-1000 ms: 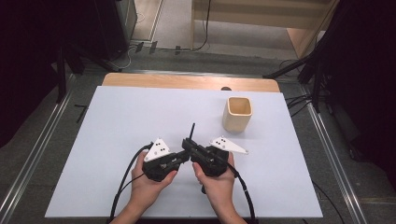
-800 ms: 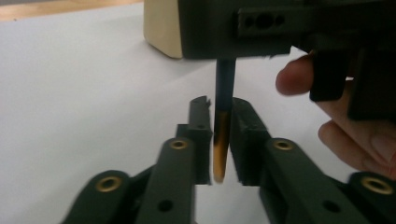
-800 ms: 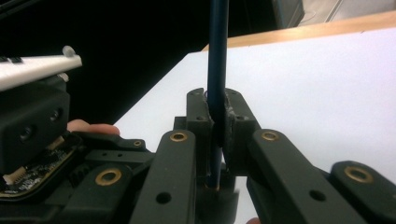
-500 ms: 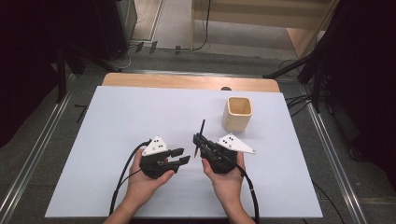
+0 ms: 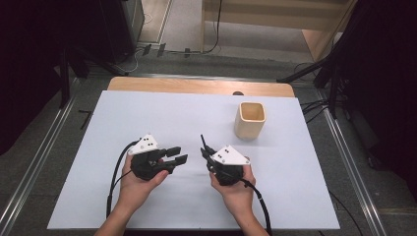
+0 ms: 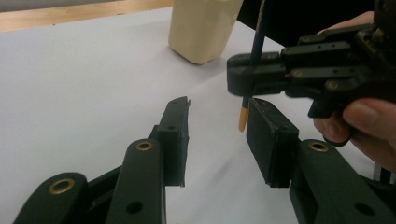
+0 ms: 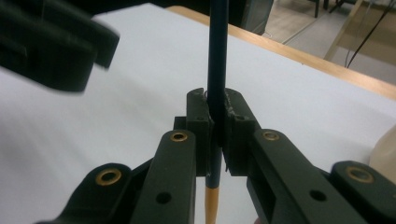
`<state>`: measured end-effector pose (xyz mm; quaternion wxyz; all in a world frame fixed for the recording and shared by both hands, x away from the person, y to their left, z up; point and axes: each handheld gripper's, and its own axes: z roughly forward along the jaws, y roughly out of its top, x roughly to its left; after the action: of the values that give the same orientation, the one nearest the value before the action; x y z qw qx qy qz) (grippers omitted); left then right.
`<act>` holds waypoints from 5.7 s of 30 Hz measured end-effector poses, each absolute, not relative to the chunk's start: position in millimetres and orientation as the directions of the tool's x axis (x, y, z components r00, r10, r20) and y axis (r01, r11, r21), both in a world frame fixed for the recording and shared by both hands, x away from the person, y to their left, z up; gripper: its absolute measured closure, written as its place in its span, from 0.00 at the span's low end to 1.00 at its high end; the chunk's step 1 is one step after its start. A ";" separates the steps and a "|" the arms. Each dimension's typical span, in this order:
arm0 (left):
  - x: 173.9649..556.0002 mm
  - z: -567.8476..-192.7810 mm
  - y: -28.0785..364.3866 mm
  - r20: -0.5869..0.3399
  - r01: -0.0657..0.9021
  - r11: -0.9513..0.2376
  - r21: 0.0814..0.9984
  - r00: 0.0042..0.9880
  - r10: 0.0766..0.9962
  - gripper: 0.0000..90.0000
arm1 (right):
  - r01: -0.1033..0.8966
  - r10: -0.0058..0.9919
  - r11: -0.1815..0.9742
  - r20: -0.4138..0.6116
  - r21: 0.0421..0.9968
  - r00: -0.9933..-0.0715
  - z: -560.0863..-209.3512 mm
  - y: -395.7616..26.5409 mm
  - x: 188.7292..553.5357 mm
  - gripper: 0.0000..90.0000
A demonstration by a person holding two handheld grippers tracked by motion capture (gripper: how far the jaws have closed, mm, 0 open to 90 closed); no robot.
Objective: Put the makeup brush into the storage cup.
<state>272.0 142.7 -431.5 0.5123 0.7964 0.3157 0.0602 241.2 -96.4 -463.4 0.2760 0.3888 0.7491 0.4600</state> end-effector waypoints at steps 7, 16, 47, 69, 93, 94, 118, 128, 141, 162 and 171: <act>271.9 -425.7 144.6 -0.229 0.442 -0.284 0.851 0.799 0.556 0.66 | 0.282 0.779 0.426 -0.190 0.860 -0.598 -471.7 -85.4 241.8 0.93; 271.9 -425.1 142.8 -0.228 0.448 -0.307 0.840 0.804 0.549 0.67 | 0.173 0.682 0.591 -0.374 0.788 -0.628 -477.1 -76.6 239.7 0.93; 278.7 -430.1 140.4 -0.314 0.535 -0.323 0.781 0.783 0.536 0.96 | 0.030 0.599 0.700 -0.565 0.713 -0.567 -479.0 -63.3 232.5 0.61; 266.3 -426.6 148.8 -0.243 0.402 -0.171 0.900 0.786 0.568 0.96 | 0.591 0.803 -0.246 0.503 0.768 -0.321 -459.1 -118.5 241.1 0.14; 239.0 -446.9 123.8 -0.173 0.277 -0.087 0.957 0.785 0.595 0.96 | 0.699 0.418 -0.620 0.904 0.356 -0.090 -465.4 -127.9 230.6 0.20; 238.0 -447.6 122.5 -0.172 0.275 -0.086 0.958 0.785 0.595 0.96 | 0.700 0.417 -0.622 0.905 0.352 -0.085 -465.7 -128.4 230.8 0.22; 227.2 -453.8 107.1 -0.146 0.252 -0.116 0.961 0.815 0.561 0.96 | 0.725 0.263 -0.667 0.965 0.171 0.015 -478.7 -139.1 236.8 0.67; 243.0 -456.4 105.4 -0.185 0.301 -0.147 0.942 0.833 0.522 0.20 | 0.619 0.381 -0.673 0.907 0.406 -0.182 -464.9 -158.6 234.3 0.93; 253.0 -453.6 142.3 -0.160 0.270 -0.151 0.951 0.846 0.508 0.00 | 0.439 0.749 -0.449 0.596 0.778 -0.290 -438.4 -161.9 229.0 0.93; 243.8 -457.3 210.4 -0.092 0.239 -0.156 0.958 0.774 0.626 0.00 | 0.256 0.878 -0.175 0.268 0.951 -0.396 -411.0 -178.1 231.5 0.93; 234.0 -463.6 244.4 -0.068 0.236 -0.163 0.958 0.739 0.671 0.00 | 0.221 0.906 -0.123 0.201 0.967 -0.373 -407.0 -194.5 238.4 0.93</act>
<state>234.0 244.4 -463.6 0.5696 0.7381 0.3070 0.1909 238.4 -194.5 -407.0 0.2957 0.4757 0.5924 0.5791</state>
